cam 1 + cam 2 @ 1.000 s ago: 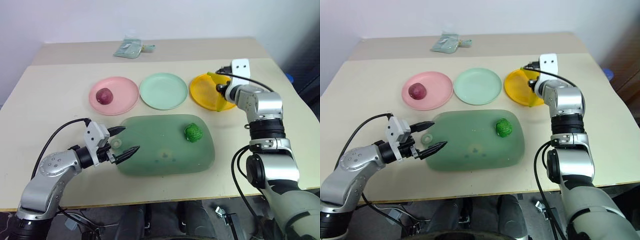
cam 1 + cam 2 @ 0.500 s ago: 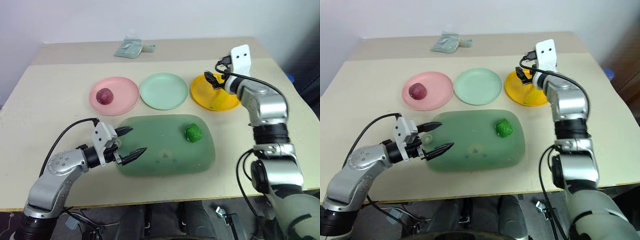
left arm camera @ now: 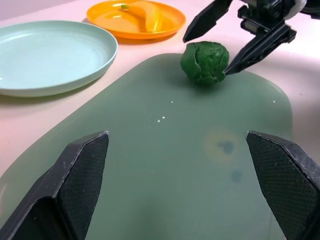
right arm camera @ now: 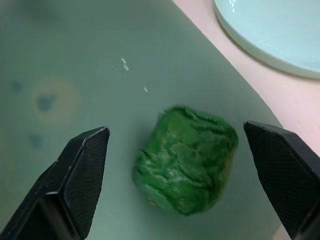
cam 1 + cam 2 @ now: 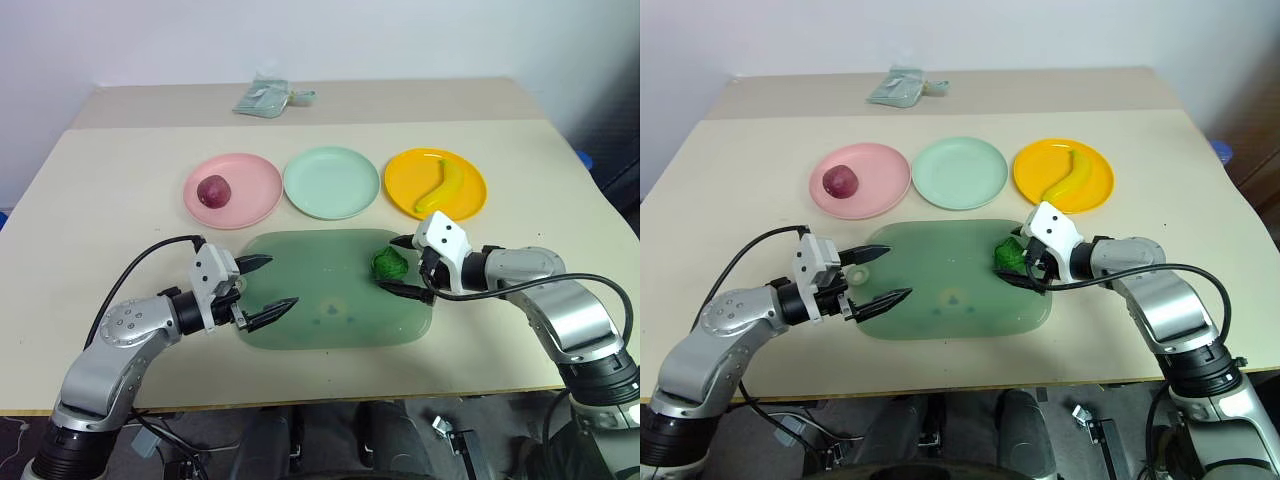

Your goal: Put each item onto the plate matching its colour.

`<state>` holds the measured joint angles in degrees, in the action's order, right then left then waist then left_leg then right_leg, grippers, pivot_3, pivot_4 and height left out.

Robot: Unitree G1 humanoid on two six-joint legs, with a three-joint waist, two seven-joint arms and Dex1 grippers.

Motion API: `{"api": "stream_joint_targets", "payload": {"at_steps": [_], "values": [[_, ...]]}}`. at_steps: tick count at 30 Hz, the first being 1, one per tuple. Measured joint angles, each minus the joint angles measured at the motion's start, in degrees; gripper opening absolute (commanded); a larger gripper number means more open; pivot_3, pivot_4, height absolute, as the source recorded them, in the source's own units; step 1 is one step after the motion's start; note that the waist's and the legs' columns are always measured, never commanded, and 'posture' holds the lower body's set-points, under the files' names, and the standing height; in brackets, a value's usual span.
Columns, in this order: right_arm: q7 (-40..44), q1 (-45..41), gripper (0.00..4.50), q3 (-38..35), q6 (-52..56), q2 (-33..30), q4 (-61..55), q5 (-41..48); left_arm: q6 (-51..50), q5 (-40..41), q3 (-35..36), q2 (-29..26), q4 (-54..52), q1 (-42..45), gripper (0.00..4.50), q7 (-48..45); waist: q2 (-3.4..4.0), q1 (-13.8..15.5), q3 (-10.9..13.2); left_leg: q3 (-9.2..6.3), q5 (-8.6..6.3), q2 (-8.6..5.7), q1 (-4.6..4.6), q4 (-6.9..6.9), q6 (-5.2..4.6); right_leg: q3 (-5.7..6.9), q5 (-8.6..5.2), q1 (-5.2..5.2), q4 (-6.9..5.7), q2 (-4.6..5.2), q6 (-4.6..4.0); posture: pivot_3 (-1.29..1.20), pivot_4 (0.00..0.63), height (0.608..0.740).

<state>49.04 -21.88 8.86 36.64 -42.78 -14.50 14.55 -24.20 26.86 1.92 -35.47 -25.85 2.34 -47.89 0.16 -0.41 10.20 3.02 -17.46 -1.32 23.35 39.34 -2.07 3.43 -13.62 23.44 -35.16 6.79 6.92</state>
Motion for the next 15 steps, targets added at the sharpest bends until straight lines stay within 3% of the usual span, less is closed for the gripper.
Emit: {"api": "stream_joint_targets", "payload": {"at_steps": [3, 5, 9, 12, 15], "values": [[-0.4, -0.2, 3.14, 0.4, 0.4, 0.5, 1.4, -0.6, 0.0, 0.0, 0.0, 0.0, 0.0, -0.1, 4.50, 0.0, 0.00, 0.1, 0.0, 0.00, 0.00, 0.00, 0.01, 0.01, 0.00, 0.00, 0.00, 0.00, 0.01, 0.00, 0.00, 0.00, 0.150, 0.740], [-0.4, -0.9, 2.17, 0.4, 0.4, 1.3, 1.5, -0.8, 0.0, 0.0, 0.0, 0.0, 0.0, -0.5, 4.50, 0.1, 0.00, -0.1, 0.0, -0.01, 0.00, 0.01, 0.01, 0.01, 0.01, 0.00, 0.00, 0.00, 0.00, 0.00, 0.00, 0.00, 0.150, 0.740], [-2.5, -5.6, 2.17, 0.2, 0.1, 5.5, 2.2, -0.8, 0.0, 0.0, 0.2, -0.1, -0.2, -1.9, 4.50, 0.6, 0.00, -0.3, 0.0, -0.01, 0.01, 0.02, 0.01, 0.00, 0.03, 0.00, 0.00, 0.03, 0.00, -0.02, 0.00, 0.00, 0.150, 0.740], [-7.7, -12.5, 2.17, -0.2, 0.6, 13.6, 6.2, -1.0, 0.1, 0.0, 0.9, -0.1, -0.2, -2.0, 4.50, 1.0, 0.01, -0.4, 0.0, 0.00, 0.04, 0.03, 0.01, -0.01, 0.08, 0.00, 0.00, 0.06, -0.04, -0.04, -0.01, 0.00, 0.150, 0.740], [-17.4, -22.1, 2.17, -0.5, 1.7, 23.1, 17.9, -3.8, 0.8, -0.2, 1.7, 0.1, 0.1, -1.9, 4.50, 2.1, -0.02, -0.4, 0.0, -0.01, 0.05, 0.01, 0.01, -0.01, 0.10, 0.00, 0.00, 0.08, -0.09, -0.04, -0.02, 0.00, 0.150, 0.740]]}}
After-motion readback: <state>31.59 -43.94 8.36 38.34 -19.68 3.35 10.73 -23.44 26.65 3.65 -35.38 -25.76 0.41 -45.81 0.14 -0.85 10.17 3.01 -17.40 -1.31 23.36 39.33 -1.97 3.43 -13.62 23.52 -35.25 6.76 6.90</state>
